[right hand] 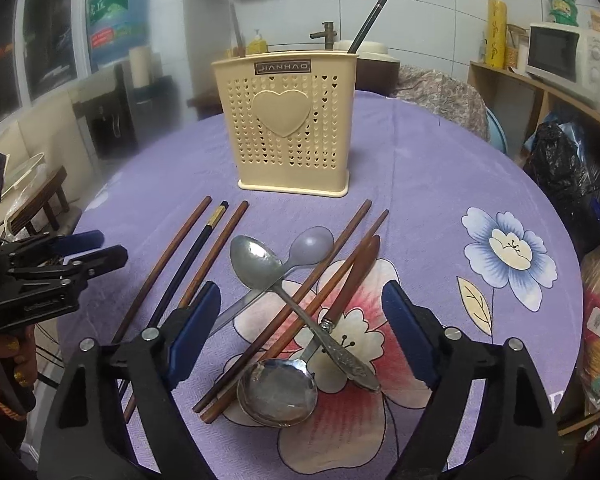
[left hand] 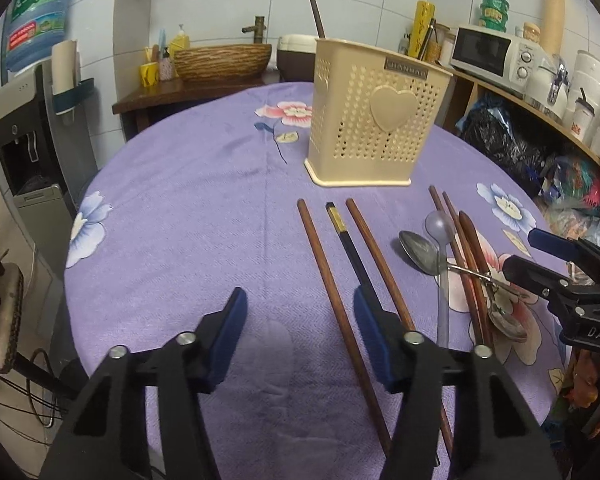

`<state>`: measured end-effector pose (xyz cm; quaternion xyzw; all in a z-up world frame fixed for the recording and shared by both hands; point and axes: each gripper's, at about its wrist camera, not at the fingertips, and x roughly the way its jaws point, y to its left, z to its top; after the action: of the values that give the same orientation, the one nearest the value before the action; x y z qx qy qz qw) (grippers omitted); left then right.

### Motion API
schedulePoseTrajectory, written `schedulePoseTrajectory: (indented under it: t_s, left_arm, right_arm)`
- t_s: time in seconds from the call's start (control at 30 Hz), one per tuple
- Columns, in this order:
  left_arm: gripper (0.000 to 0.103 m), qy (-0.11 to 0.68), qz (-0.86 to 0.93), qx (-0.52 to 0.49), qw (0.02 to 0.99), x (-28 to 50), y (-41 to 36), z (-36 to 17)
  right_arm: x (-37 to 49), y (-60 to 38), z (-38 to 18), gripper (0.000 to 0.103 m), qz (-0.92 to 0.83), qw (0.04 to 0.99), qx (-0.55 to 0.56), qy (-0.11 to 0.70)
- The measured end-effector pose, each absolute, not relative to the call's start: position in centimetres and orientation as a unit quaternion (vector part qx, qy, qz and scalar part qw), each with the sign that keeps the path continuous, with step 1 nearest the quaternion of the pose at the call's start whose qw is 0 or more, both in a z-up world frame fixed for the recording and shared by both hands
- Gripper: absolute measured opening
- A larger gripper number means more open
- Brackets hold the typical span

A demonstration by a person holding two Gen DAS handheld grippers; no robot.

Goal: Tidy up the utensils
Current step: 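Move both open tools back toward the remaining utensils, then close the left tool on a brown chopstick while the right tool grasps a silver spoon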

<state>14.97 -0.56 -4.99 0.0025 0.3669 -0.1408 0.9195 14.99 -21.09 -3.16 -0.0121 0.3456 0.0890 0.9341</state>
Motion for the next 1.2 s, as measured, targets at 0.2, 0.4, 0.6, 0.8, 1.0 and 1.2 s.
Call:
schedulePoseTrajectory:
  t_s: [0.2,0.4,0.6,0.8,1.0,1.2]
  left_arm:
    - [0.042,0.385,-0.157,0.012,0.909,16.6,-1.7,-5.1]
    - [0.034,0.404,-0.158,0.038,0.9,18.5,-3.4,-5.6]
    - [0.033,0.411,-0.144,0.046,0.899,19.6,-3.6,-6.3]
    - [0.03,0.417,-0.142,0.053,0.896,20.6,-4.0,-6.7]
    - [0.027,0.423,-0.148,0.057,0.892,22.0,-4.6,-6.6]
    - [0.025,0.425,-0.156,0.046,0.89,22.7,-4.3,-6.5]
  right_arm:
    - [14.7,-21.6,-3.1,0.082,0.078,0.934,-0.001,0.35]
    - [14.8,-22.8,-3.2,0.082,0.05,0.933,0.004,0.356]
    - [15.3,-25.2,-3.3,0.076,0.015,0.929,0.02,0.368]
    - [16.5,-25.9,-3.4,0.066,0.02,0.924,0.049,0.38]
    - [18.4,-24.8,-3.5,0.06,0.062,0.912,0.091,0.395]
    - [21.4,-23.2,-4.4,0.041,0.122,0.886,0.141,0.425]
